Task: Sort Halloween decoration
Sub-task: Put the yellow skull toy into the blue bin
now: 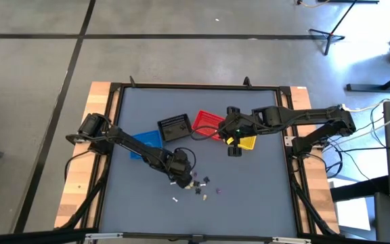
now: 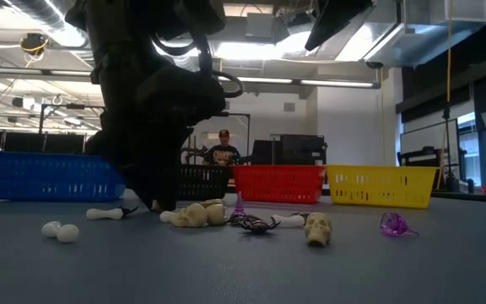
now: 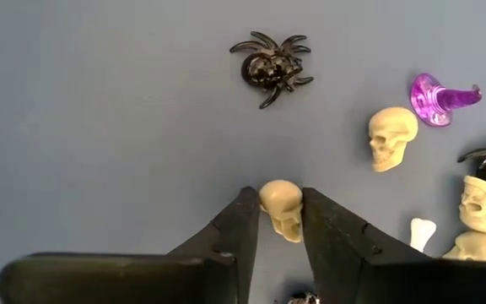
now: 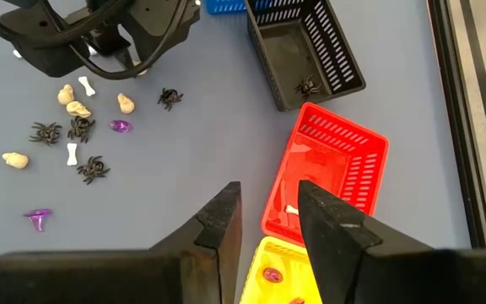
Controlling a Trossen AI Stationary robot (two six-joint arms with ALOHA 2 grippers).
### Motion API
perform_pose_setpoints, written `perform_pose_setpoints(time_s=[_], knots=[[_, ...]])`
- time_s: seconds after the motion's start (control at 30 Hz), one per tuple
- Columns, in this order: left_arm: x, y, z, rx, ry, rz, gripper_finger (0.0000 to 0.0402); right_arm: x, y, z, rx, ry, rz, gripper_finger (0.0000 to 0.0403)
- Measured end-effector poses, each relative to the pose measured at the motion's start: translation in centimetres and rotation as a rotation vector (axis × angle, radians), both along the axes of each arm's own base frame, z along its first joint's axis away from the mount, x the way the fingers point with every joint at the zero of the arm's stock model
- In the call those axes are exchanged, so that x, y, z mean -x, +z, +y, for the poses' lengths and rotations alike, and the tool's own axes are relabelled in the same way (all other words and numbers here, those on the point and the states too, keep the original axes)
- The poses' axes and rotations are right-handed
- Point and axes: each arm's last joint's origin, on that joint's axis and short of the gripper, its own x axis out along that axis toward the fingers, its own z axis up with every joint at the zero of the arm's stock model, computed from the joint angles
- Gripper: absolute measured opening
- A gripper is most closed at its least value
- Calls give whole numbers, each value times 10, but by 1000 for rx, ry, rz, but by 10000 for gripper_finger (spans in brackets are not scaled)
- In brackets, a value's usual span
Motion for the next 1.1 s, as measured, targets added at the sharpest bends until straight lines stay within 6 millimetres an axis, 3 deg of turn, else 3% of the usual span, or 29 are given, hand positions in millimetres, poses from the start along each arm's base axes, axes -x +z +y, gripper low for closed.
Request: perform_pose_setpoints(time_s=[0.3, 0.7, 1.1], knots=[[0, 1, 0, 4, -4, -2, 54, 0, 0, 0, 0, 0, 0, 115], [0, 1, 0, -1, -27, -1, 51, 0, 0, 0, 0, 0, 0, 115], [6, 25, 10, 0, -51, -30, 51, 0, 0, 0, 0, 0, 0, 115]])
